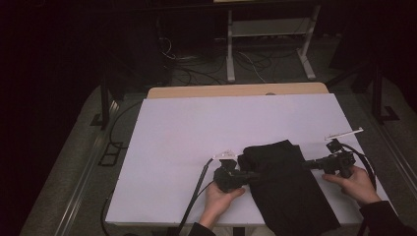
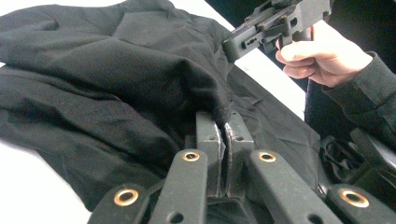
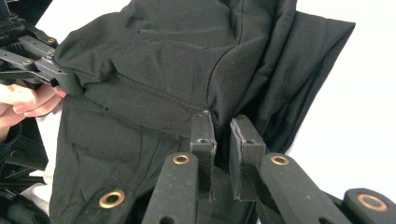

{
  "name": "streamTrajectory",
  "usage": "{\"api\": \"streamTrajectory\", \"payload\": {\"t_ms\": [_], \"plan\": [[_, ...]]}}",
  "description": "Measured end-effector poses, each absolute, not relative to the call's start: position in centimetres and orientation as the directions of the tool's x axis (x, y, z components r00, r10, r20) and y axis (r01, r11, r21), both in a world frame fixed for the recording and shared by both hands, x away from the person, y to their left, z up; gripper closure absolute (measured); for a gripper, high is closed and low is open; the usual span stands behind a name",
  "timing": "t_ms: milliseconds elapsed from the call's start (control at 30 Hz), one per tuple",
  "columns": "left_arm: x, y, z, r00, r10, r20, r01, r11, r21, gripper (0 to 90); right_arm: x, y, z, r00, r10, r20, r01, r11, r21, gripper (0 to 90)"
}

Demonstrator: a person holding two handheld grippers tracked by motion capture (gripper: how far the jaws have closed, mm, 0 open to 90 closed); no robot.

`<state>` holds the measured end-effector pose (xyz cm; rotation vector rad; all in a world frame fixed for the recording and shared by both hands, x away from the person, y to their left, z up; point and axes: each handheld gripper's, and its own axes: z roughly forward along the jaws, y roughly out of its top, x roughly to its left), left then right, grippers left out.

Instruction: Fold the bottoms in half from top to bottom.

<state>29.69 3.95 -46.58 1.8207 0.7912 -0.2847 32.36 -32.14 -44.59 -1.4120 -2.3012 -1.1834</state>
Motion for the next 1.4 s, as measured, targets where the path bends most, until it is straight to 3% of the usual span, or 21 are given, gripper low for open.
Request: {"api": "streamTrajectory", "payload": {"t_ms": [133,433,700,800,900,1400], "plan": [[29.7,3.9,-46.8,0.750,0.387,-0.537,0.639,-0.212,0.740,86.3,32.3,-32.3,-44.7,-0.518,0.665,0.537,0.824,0.219,0.523,77.1],[29.7,4.1,-47.0,0.747,0.395,-0.536,0.643,-0.221,0.733,86.2,32.1,-31.8,-44.4,-0.542,0.668,0.510,0.804,0.235,0.546,41.5],[29.7,4.0,-47.1,0.744,0.398,-0.537,0.645,-0.218,0.732,86.2,32.4,-31.9,-43.4,-0.554,0.661,0.505,0.779,0.200,0.594,15.1],[29.7,4.1,-47.0,0.746,0.398,-0.534,0.642,-0.220,0.734,86.2,32.8,-31.7,-42.5,-0.557,0.654,0.512,0.770,0.175,0.614,11.6],[29.7,4.1,-46.9,0.746,0.399,-0.533,0.643,-0.219,0.734,86.2,33.4,-31.2,-41.4,-0.569,0.655,0.498,0.755,0.176,0.632,1.3],[29.6,4.1,-46.9,0.749,0.400,-0.529,0.639,-0.225,0.735,86.2,35.8,-29.1,-39.1,-0.618,0.657,0.432,0.709,0.228,0.667,0.0]]}}
